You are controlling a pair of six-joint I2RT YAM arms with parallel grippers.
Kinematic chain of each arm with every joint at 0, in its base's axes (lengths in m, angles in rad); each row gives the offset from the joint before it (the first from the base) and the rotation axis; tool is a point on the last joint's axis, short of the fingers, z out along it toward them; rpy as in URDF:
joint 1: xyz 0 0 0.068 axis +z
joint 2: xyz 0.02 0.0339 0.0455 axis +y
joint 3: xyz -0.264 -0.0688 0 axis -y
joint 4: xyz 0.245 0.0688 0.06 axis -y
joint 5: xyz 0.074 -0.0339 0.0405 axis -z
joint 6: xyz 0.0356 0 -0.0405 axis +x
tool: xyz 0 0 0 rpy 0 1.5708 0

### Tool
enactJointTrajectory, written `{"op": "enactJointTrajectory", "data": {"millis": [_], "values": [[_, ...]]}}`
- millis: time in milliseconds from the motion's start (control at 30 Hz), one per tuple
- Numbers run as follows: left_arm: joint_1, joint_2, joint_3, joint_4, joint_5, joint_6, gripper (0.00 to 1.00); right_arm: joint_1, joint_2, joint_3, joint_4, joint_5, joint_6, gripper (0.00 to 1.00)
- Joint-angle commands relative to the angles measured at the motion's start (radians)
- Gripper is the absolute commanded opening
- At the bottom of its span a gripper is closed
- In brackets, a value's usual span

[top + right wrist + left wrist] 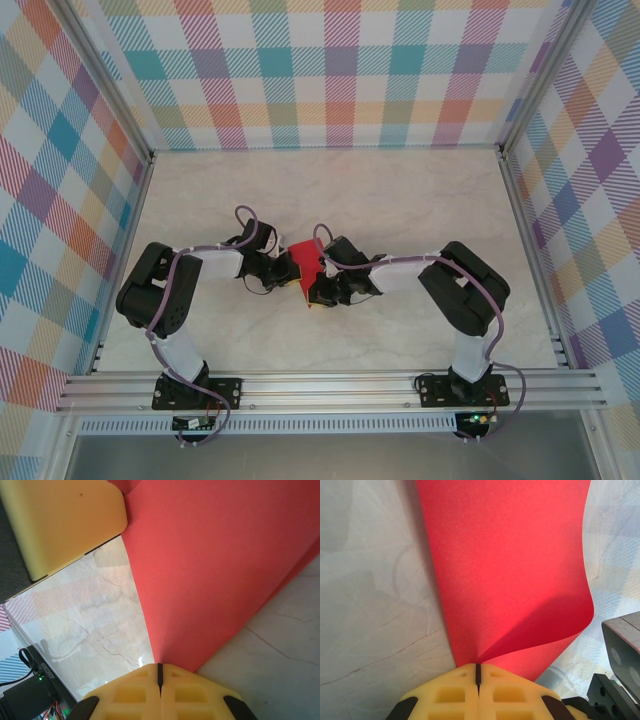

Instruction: Fold a paper plane with a square sheet of paper (pick it up from the middle)

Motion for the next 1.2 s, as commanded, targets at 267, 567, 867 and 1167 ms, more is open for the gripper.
{"op": "enactJointTrajectory", "data": {"millis": [267,567,867,1167], "values": [[-0.013,0.013,-0.009,-0.033,-0.049,-0.001,0.04,0.019,-0.010,0.004,-0.026,-0.023,-0.037,0.05],[-0.013,0.015,-0.012,-0.029,-0.048,-0.002,0.04,0.020,0.043,0.015,-0.066,0.013,-0.033,0.05],[-0.013,0.013,-0.011,-0.032,-0.048,-0.001,0.04,0.015,-0.088,0.032,-0.080,0.091,-0.053,0.05],[-0.013,0.014,-0.011,-0.028,-0.044,-0.001,0.04,-0.036,-0.080,0.079,-0.104,0.133,-0.086,0.05]]}}
